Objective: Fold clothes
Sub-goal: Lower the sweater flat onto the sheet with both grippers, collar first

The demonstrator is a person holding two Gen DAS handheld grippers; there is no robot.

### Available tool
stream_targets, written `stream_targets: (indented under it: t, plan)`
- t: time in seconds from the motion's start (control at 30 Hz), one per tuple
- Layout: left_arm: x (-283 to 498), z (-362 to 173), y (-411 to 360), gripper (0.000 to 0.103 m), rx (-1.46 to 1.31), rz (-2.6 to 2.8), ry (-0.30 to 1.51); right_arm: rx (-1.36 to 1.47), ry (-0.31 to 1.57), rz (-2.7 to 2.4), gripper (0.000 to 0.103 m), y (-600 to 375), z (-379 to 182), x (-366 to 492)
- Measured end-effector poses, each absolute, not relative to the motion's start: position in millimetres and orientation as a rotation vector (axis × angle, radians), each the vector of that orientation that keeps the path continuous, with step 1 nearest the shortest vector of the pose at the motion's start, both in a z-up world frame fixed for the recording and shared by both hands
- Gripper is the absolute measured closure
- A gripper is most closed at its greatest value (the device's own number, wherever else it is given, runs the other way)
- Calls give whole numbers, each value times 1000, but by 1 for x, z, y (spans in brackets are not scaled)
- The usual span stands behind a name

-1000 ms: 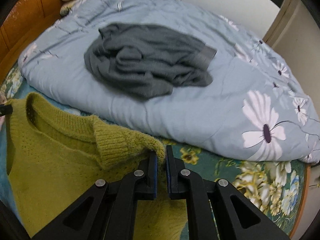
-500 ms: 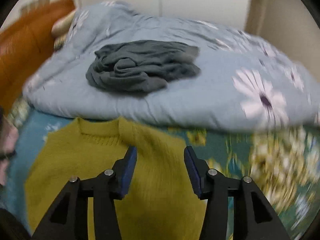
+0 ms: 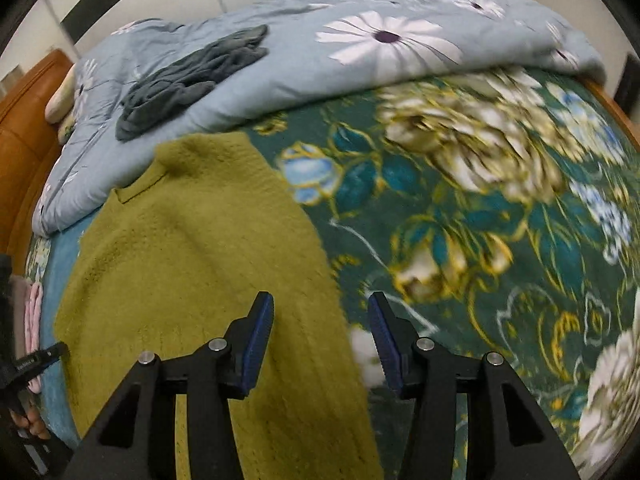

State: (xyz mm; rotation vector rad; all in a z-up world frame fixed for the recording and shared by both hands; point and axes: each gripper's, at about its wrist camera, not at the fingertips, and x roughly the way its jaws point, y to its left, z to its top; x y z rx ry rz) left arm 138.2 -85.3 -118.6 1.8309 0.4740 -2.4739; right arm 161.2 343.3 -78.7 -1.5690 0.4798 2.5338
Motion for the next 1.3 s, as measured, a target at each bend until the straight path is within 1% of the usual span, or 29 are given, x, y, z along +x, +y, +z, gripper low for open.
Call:
stream_targets:
  t: [0.13, 0.23, 0.3, 0.37, 0.43, 0.47, 0.6, 0.67, 0.73, 0.77, 0.8, 0.87, 0.9, 0.97, 1.0, 1.03, 1.07, 1.1, 1.13, 1.17, 1.3]
  plan:
    - [143, -117, -89, 90, 1802, -2467, 422, -1565, 557, 2521, 53, 348, -77, 169]
    - [148, -109, -117, 91, 1737, -2455, 517, -1566, 566, 2533, 53, 346, -73, 172]
    - [151, -116, -136, 92, 1730, -2407, 512, -1568, 551, 2547, 53, 344, -70, 176]
    - [153, -132, -157, 92, 1764, -2325, 619, -1578, 548, 2549, 53, 344, -71, 178]
    - [156, -140, -176, 92, 1761, -2274, 829, -1604, 555, 2537, 53, 344, -75, 181]
    - [157, -139, -179, 92, 1755, -2276, 865, -1620, 568, 2527, 53, 344, -79, 183]
    - [158, -139, -176, 89, 1785, -2305, 879, -1684, 662, 2470, 53, 349, -97, 197]
    - [161, -139, -177, 88, 1782, -2312, 922, -1715, 708, 2440, 53, 352, -106, 204]
    - [165, -138, -180, 84, 1780, -2303, 1005, -1745, 754, 2409, 53, 354, -115, 211]
    - [167, -140, -178, 80, 1796, -2290, 1027, -1760, 777, 2394, 53, 355, -120, 215]
    - [169, -142, -176, 72, 1811, -2277, 1049, -1774, 800, 2377, 53, 356, -124, 218]
    - [173, -146, -173, 65, 1842, -2250, 1094, -1793, 844, 2364, 53, 357, -128, 226]
    - [175, -148, -171, 65, 1860, -2239, 1107, -1800, 866, 2360, 53, 358, -129, 230]
    - [177, -149, -163, 65, 1901, -2236, 1075, -1815, 910, 2352, 53, 358, -131, 238]
    - [177, -150, -159, 65, 1929, -2231, 1044, -1822, 932, 2348, 57, 358, -132, 242]
    - [179, -150, -155, 65, 1951, -2226, 1005, -1829, 955, 2344, 68, 358, -133, 246]
    - [180, -149, -152, 67, 1962, -2225, 973, -1836, 977, 2339, 73, 359, -134, 250]
    - [182, -148, -150, 70, 1969, -2227, 944, -1843, 999, 2334, 83, 359, -135, 254]
    - [183, -145, -149, 76, 1964, -2233, 922, -1844, 1018, 2333, 89, 358, -135, 257]
    - [185, -143, -148, 89, 1959, -2238, 899, -1836, 1025, 2339, 90, 356, -133, 259]
    - [193, -136, -154, 90, 1913, -2219, 900, -1812, 908, 2343, 91, 352, -120, 263]
